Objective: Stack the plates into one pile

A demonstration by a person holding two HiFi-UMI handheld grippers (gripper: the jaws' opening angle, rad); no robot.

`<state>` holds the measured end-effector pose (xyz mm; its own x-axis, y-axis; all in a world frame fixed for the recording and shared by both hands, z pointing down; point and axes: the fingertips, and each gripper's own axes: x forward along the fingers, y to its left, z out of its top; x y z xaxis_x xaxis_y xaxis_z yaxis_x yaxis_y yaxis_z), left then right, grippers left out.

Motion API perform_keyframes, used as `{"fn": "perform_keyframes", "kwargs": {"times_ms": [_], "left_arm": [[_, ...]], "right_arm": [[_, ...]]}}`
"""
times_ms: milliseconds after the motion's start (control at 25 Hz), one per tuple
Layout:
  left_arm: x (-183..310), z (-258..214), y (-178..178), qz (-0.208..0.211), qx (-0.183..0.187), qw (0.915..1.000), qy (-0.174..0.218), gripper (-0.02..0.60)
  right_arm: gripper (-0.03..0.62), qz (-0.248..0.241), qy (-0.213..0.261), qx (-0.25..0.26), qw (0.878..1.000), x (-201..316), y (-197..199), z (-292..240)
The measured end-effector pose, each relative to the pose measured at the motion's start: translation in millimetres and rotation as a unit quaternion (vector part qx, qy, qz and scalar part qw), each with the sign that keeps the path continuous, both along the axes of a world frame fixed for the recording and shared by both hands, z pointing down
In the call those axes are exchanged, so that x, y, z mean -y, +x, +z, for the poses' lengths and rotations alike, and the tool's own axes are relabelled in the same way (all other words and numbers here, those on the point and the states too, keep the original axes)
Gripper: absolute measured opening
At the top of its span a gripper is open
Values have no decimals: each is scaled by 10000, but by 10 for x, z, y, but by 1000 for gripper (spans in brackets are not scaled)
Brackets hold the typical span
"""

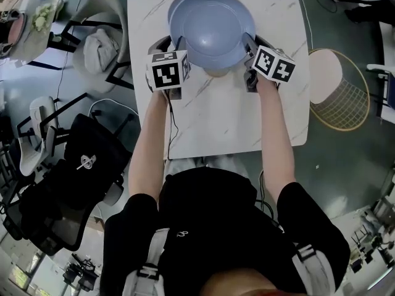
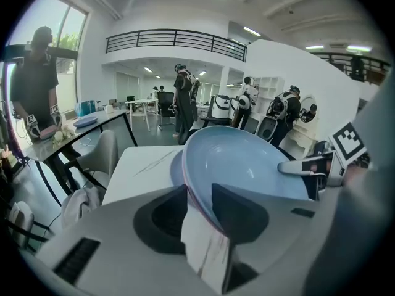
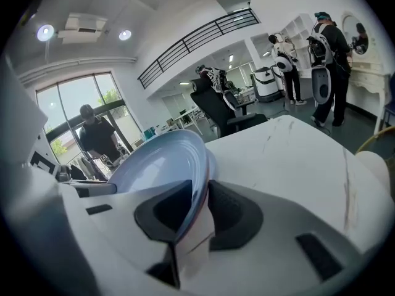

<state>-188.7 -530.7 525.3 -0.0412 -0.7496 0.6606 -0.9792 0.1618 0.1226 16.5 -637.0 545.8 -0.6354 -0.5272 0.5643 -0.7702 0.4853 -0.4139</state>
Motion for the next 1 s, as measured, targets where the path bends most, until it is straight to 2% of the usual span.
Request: {"fn": "perform_keyframes", "kwargs": {"times_ms": [320,480,600,800,920,1000], "left_arm": [[436,207,-300,120,-118,9998,-128,146],[528,350,-385,152,-15,9997,-203,152],[517,487,-367,72,-192,9995,-260,155],[579,399,-450,-119,-88,9999,87,141],[464,216,-447,-326,-271,9985,352,129],[363,73,-402,-512,-440,9962,551,108]], "right_arm": [[94,-43,-77,-244,9997,424,-320,98],[86,2,-67,-543,9985,563,-414,185],[86,50,-67,-843,9964,567,-398,287],[137,201,158,-1340,9906,562,-363,282],[135,490,430,-1294,9894,447,-261,114],[132,505,582,-1137,9905,343,-262,-12]]}}
